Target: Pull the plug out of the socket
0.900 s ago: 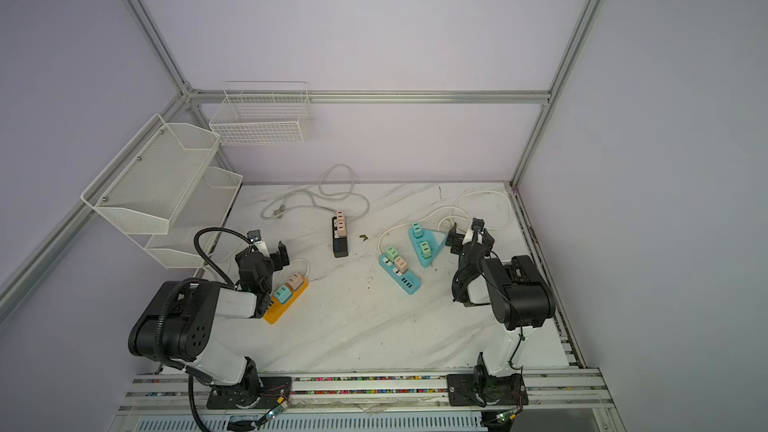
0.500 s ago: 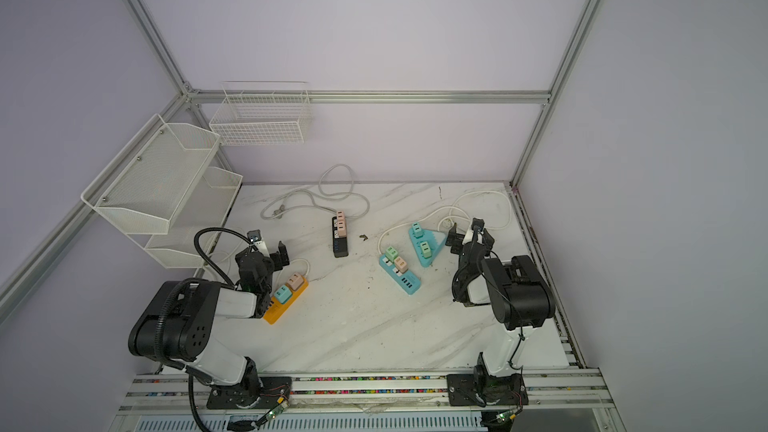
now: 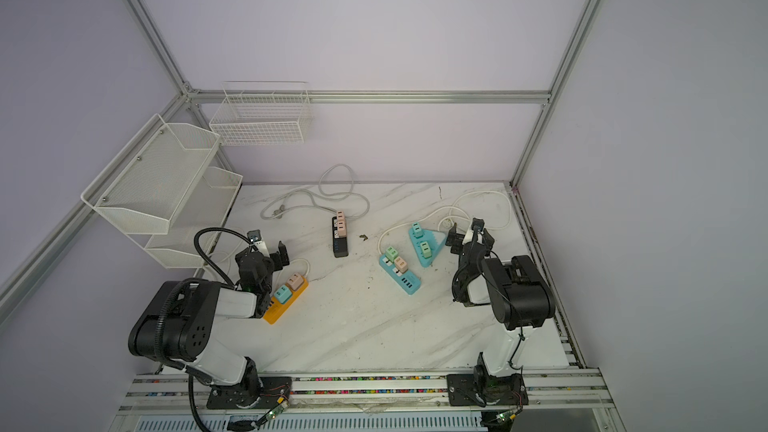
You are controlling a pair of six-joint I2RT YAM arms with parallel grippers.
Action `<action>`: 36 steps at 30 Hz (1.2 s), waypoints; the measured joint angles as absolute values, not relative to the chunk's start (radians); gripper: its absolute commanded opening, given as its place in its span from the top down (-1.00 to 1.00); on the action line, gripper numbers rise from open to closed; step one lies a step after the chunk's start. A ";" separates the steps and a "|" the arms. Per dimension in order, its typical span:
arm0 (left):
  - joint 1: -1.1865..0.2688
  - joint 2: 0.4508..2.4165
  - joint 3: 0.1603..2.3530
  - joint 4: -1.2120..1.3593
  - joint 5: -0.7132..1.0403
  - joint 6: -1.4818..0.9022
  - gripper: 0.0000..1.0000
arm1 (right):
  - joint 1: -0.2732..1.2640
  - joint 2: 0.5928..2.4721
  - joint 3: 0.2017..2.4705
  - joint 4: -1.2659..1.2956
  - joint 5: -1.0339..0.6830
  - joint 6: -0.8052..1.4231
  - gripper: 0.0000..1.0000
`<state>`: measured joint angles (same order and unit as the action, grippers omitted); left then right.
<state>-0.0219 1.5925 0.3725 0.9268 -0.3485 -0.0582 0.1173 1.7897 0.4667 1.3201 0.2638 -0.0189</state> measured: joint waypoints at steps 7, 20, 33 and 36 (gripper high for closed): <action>-0.022 1.592 0.373 0.927 -0.348 -0.058 -0.99 | 0.117 1.790 0.467 1.320 0.264 -0.025 -0.95; -0.022 1.591 0.373 0.926 -0.347 -0.058 -1.00 | 0.119 1.776 0.392 1.389 0.266 -0.035 -0.95; -0.022 1.242 0.375 0.661 -0.327 -0.099 -0.99 | 0.119 1.439 0.434 1.156 0.281 0.009 -0.95; -0.022 1.146 0.378 0.545 -0.317 -0.165 -0.99 | 0.119 1.385 0.474 1.071 0.258 0.042 -0.95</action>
